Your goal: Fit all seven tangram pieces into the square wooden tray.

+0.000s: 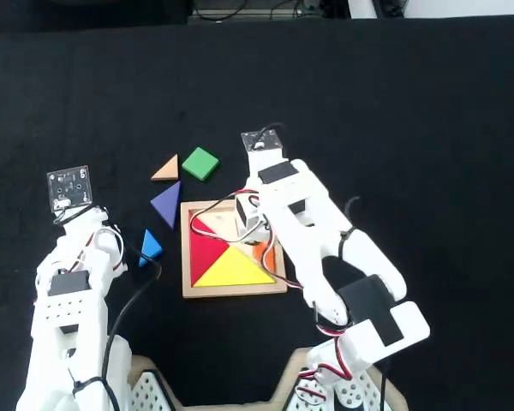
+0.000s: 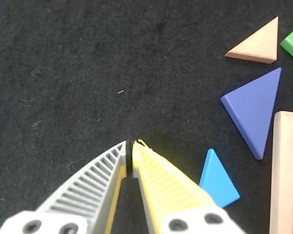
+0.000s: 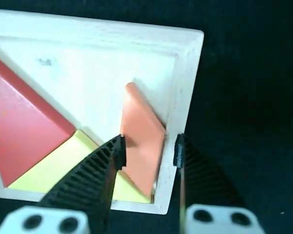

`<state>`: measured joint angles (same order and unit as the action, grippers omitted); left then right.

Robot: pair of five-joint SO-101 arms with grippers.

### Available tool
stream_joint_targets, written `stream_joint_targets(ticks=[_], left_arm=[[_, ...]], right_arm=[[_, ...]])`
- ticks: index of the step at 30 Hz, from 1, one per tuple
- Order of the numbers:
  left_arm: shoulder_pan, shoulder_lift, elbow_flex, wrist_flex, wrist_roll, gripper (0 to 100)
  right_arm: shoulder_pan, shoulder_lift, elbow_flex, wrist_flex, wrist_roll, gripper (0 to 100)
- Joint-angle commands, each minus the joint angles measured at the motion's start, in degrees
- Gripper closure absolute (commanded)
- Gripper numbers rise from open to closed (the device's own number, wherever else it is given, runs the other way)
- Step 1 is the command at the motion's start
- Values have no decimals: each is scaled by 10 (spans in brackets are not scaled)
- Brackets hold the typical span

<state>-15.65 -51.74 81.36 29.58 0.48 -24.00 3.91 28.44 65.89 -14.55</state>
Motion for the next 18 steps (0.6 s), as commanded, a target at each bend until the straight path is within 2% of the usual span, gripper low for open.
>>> stream_joint_targets(ticks=[1,8,11,13,18], left_arm=[[-2,-7,-5,-10,-5,967],[-2,-8,-5,-10,-5,967],[-2,-8,-4,-10,-5,967],[-2,-8,-4,-10,-5,967],[-2,-8,-4,-10,-5,967]], right_arm=[[-11,-32,-2,4,6,839],[-15,-32,-36,7,7,848],[-15,-27,-95,29,23,985],[-15,-27,-110,28,27,963],[-13,-22,-109,2,32,988]])
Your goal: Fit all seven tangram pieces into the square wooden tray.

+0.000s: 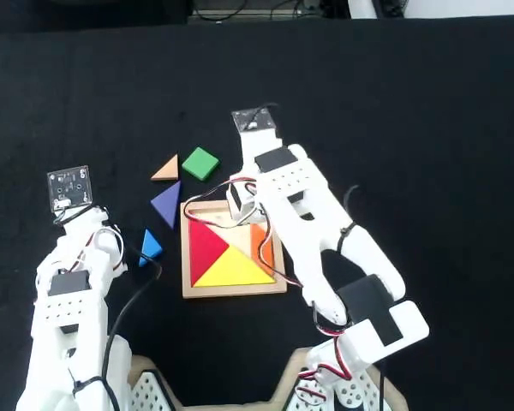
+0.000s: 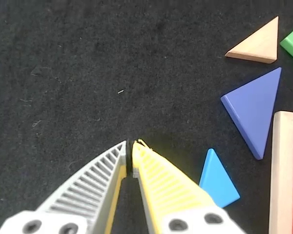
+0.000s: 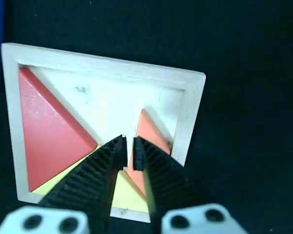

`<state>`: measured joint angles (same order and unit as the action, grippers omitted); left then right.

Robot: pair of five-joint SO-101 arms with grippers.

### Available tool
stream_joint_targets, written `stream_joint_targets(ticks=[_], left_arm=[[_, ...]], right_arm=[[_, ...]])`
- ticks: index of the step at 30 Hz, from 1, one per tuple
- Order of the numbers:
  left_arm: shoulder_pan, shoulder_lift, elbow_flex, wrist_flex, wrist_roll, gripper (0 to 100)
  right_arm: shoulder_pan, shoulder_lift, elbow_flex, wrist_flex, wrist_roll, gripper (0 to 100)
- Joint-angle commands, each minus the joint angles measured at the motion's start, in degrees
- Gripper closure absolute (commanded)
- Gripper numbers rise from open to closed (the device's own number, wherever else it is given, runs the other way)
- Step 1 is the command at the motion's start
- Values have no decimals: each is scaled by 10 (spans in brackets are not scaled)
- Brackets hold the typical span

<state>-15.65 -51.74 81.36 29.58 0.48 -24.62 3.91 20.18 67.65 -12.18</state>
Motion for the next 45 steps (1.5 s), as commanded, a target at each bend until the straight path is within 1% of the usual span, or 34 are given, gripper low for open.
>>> stream_joint_targets(ticks=[1,6,16,24,31,39,45], left_arm=[[-2,-8,-4,-10,-5,967],[-2,-7,-4,-10,-5,967],[9,-6,-3,-10,-5,967],[9,-6,-3,-10,-5,967],[9,-6,-3,-10,-5,967],[9,-5,-3,-10,-5,967],[9,-5,-3,-10,-5,967]], right_arm=[[-6,-16,-26,-20,9,988],[-9,36,-37,-46,43,988],[-6,111,-95,-46,43,988],[-5,120,-93,-46,44,988],[-5,120,-92,-10,45,988],[-5,120,-90,-4,45,988],[-6,119,-72,26,80,988]])
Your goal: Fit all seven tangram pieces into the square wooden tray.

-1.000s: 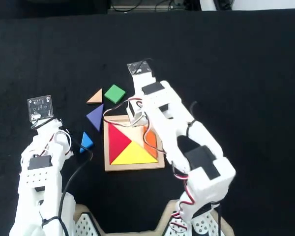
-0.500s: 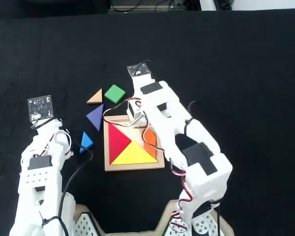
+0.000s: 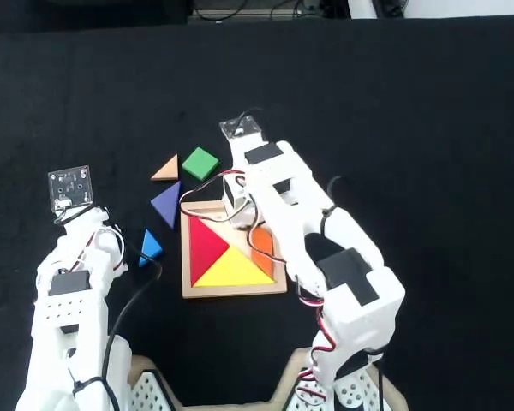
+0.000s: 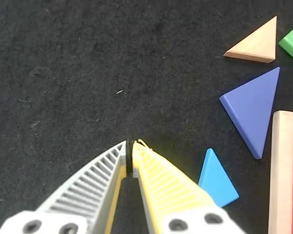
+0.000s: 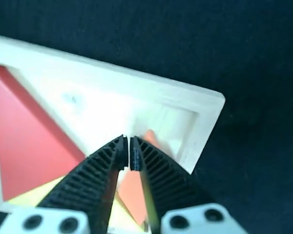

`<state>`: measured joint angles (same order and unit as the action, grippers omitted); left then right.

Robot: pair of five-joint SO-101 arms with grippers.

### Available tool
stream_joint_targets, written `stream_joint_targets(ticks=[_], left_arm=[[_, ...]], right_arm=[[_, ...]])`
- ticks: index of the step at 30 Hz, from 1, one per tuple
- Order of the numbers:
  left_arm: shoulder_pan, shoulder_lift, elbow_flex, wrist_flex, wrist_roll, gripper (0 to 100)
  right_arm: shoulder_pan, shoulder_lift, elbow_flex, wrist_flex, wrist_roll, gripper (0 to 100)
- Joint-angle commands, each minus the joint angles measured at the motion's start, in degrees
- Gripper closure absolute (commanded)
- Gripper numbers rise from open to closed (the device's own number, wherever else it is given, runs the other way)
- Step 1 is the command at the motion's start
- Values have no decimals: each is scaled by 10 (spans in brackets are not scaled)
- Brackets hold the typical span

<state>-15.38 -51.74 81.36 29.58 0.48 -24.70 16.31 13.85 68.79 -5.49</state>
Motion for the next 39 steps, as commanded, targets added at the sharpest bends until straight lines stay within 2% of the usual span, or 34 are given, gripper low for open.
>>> stream_joint_targets(ticks=[1,8,12,17,20,25,29,39], left_arm=[[7,-5,-3,-10,-5,967],[7,-6,-3,-10,-5,967],[7,-6,-3,-10,-5,967],[7,-6,-3,-10,-5,967],[7,-6,-3,-10,-5,967],[7,-6,-3,-10,-5,967],[7,-7,-3,-10,-5,967],[7,-7,-3,-10,-5,967]], right_arm=[[-5,-6,-7,19,13,988],[-8,-8,-6,62,15,988],[-5,-8,-7,86,51,988],[-4,-44,-10,90,55,988],[12,-76,-8,64,54,988],[34,-65,26,-38,20,988],[11,-26,-8,-11,28,988],[11,43,-73,-4,25,988]])
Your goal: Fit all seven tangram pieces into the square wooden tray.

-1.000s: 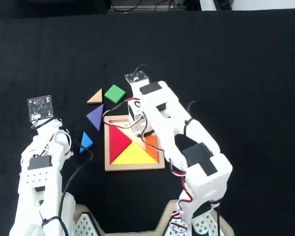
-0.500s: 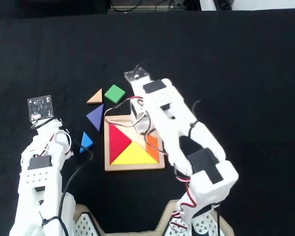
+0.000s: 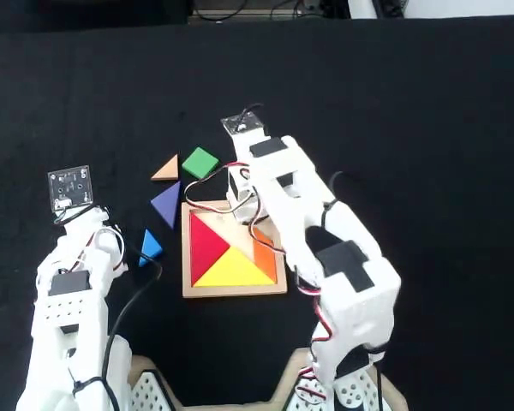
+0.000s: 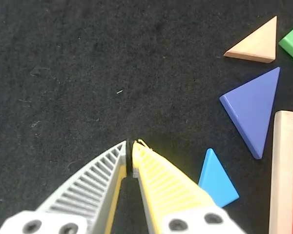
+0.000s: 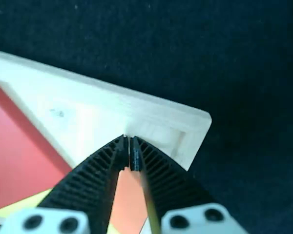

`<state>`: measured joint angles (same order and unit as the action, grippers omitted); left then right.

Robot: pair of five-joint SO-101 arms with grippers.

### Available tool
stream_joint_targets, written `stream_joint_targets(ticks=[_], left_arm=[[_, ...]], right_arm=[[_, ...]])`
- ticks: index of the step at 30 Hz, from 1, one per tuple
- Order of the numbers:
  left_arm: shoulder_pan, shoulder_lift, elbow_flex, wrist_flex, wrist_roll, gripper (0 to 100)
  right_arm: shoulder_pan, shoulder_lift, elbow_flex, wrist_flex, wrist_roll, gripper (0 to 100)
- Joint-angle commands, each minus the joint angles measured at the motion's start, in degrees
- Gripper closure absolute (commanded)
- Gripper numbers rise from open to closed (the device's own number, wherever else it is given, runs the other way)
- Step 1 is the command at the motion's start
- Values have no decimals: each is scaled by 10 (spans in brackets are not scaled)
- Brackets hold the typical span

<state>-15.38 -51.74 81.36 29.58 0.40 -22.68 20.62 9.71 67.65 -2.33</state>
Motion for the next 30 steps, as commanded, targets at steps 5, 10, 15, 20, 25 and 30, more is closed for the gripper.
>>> stream_joint_targets(ticks=[5,10,15,20,25,30], left_arm=[[7,-7,-3,-10,-4,967],[7,-7,-3,-10,-4,967],[3,-10,-6,-10,-2,966],[1,-10,-6,-4,0,880],[6,-10,-37,47,18,762],[5,-4,-208,227,-55,761]], right_arm=[[-10,1,-32,30,-3,988],[-6,0,-36,34,-2,988],[-6,-29,-47,39,-5,988],[11,-113,-27,47,-6,988],[87,-261,1,81,-5,988],[197,-428,29,123,-1,987]])
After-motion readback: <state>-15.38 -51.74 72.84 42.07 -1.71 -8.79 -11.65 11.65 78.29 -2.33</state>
